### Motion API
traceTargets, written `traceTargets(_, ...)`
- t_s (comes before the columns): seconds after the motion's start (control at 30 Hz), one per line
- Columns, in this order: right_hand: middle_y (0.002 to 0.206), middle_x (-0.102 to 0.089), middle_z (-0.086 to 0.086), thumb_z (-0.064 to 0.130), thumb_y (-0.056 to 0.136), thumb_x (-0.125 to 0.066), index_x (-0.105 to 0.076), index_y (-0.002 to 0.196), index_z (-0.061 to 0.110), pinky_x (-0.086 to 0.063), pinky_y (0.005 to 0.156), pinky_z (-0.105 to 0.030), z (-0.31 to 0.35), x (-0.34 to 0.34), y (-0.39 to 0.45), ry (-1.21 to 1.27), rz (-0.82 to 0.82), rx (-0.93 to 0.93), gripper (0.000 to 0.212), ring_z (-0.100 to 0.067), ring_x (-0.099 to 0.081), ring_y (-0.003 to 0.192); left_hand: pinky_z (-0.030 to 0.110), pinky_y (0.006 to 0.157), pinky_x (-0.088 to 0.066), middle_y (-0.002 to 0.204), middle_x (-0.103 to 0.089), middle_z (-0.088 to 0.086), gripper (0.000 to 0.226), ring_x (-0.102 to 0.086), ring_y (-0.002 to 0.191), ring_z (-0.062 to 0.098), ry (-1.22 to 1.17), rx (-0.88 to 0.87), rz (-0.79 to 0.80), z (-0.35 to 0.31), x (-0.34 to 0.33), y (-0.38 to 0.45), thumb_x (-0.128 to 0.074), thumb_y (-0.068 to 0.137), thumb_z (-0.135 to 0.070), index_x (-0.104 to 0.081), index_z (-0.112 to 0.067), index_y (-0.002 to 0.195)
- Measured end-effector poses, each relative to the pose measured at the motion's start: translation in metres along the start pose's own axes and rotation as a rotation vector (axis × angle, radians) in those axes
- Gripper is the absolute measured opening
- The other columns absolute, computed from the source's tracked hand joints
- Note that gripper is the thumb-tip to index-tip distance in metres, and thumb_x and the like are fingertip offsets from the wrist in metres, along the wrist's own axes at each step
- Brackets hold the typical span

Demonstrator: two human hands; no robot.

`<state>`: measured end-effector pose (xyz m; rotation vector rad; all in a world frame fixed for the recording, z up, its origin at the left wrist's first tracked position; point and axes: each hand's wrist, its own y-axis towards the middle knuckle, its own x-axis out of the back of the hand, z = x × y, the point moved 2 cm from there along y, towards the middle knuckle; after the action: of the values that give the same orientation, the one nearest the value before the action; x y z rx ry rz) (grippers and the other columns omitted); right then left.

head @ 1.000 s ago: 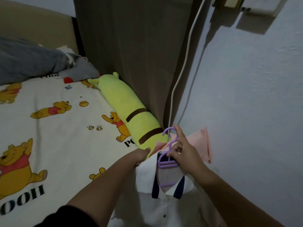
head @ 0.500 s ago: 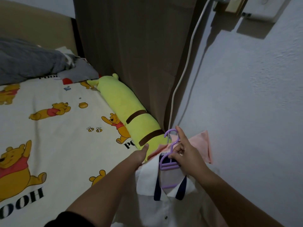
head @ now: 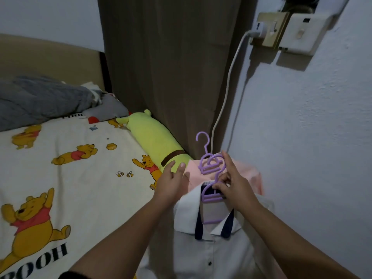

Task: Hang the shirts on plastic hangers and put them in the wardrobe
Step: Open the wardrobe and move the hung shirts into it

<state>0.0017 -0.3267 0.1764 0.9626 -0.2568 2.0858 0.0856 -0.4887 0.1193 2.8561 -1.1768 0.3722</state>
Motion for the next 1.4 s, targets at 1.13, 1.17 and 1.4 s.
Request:
traceTargets(1.13,0.104,-0.062,0.001,0.030,0.090,-0.061,0.003,0.132,0.062,-0.048,0.070,-0.005,0.083,0.182,-0.069,-0.215,-0.710,0.290,0.083,-0.002,-0.059,0.083,0.032,0.093,-0.051,0.124,-0.063,-0.011,0.095,-0.060,0.111,0.010,0.443,-1.085,0.272,-0.244,-0.037,-0.076,-0.077,0.070,-0.054,-0.021,-0.044,0.146)
traceTargets(1.17,0.107,-0.059,0.005,0.031,0.088,-0.063,-0.003,0.132,0.057,-0.043,0.073,-0.003,0.083,0.188,-0.080,-0.242,-0.754,0.290,0.079,0.000,-0.055,0.087,0.031,0.093,-0.050,0.123,-0.063,-0.011,0.095,-0.060,0.110,0.010,0.418,-1.101,0.298,-0.247,-0.043,-0.079,-0.077,0.069,-0.053,-0.022,-0.044,0.146)
traceTargets(1.4,0.131,-0.051,0.005,0.064,0.085,-0.037,-0.029,0.132,0.048,-0.041,0.093,-0.033,0.037,0.233,-0.176,-0.459,-1.007,0.167,0.050,-0.012,-0.044,0.116,0.029,0.086,-0.052,0.109,-0.063,-0.018,0.094,-0.061,0.102,0.007,0.280,-1.156,0.420,-0.275,-0.094,-0.102,-0.080,0.061,-0.059,-0.029,-0.051,0.139)
